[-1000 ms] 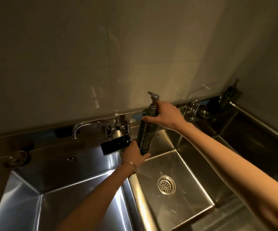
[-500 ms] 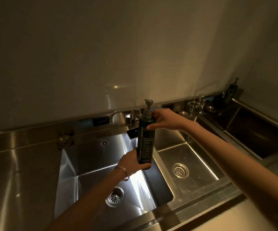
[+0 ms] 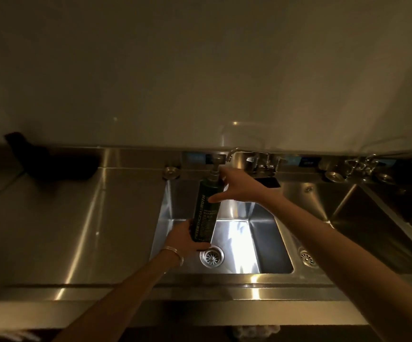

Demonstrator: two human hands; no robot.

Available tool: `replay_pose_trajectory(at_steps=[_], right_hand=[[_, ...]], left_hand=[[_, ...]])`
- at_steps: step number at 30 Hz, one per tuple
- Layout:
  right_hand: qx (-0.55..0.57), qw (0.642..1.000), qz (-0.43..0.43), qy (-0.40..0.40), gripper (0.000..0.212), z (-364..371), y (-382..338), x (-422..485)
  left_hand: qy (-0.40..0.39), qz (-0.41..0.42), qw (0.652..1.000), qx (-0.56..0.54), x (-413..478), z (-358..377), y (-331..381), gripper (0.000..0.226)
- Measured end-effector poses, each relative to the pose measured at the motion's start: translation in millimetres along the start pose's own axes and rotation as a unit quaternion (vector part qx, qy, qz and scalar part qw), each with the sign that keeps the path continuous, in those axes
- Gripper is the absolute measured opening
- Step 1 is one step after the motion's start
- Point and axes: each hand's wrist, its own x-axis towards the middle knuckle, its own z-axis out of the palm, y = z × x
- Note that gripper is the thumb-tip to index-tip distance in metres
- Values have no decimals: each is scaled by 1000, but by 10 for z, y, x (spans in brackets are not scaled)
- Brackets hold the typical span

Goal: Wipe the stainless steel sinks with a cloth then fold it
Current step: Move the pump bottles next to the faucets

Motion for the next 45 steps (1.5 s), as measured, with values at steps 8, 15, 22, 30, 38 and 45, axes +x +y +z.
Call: replay_pose_trajectory(at_steps=[8, 15, 22, 30, 38, 45], right_hand=[[-7, 999, -46, -18, 54, 532, -722, 412], [-13, 997, -66, -32, 50, 1089, -1448, 989], [-14, 999, -39, -11, 62, 1652, -2137, 1684], [-4, 1000, -2, 8, 61, 1981, -2532, 2210], [-7, 1000, 13, 12, 68, 2051, -2449, 2811], [19, 999, 12, 32, 68, 2033, -2268, 3438]], left_hand=[[66, -64, 995, -32, -369, -660, -485, 55], [93, -91, 991, -29, -461, -1385, -1079, 59], [106, -87, 990, 9, -407, -2374, -1723, 62], [73, -68, 994, 35, -109, -3051, -2145, 67], [60, -69, 996, 4, 427, -3171, -2229, 63], [68, -78, 994, -24, 1016, -3353, -2193, 57]])
